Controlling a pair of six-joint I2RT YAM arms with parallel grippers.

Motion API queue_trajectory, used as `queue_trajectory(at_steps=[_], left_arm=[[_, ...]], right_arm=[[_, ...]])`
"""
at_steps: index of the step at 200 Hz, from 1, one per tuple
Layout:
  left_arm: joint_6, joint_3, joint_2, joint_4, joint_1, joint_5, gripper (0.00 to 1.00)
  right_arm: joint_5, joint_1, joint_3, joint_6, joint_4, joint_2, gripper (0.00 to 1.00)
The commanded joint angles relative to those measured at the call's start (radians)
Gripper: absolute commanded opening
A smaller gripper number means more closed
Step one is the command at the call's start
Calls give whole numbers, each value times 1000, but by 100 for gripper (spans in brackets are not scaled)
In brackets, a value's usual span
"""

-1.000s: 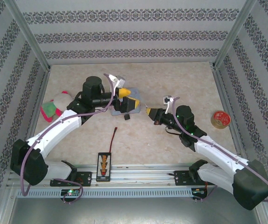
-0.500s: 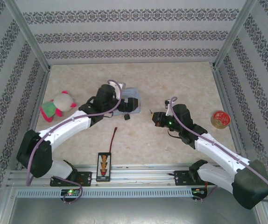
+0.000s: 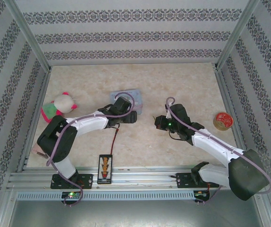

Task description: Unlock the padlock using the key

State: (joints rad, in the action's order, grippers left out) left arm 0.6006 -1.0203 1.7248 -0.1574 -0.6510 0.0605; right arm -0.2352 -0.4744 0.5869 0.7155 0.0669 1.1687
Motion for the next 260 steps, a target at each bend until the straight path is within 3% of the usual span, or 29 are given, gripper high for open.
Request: queue_trajectory(at_steps=[1,64,138,208,260], left_arm=[[57,-50,41,-36,-2,79,85],[68,-141,167,-43,-3,143,71],[-7,-238,256,-112,-4,259,56],[-105,-158,259,96,-19,335,54],[-150,-110,268,245,-19,320,50]], right_arm=[[12,19,15,26,13,9,0],[33,51,-17,29,14,-39,0],[8,69,-12,22,-9,-23,0],[-13,71,-3,22,-47,12,0],[-16,71,-5,21,-57,13,0]])
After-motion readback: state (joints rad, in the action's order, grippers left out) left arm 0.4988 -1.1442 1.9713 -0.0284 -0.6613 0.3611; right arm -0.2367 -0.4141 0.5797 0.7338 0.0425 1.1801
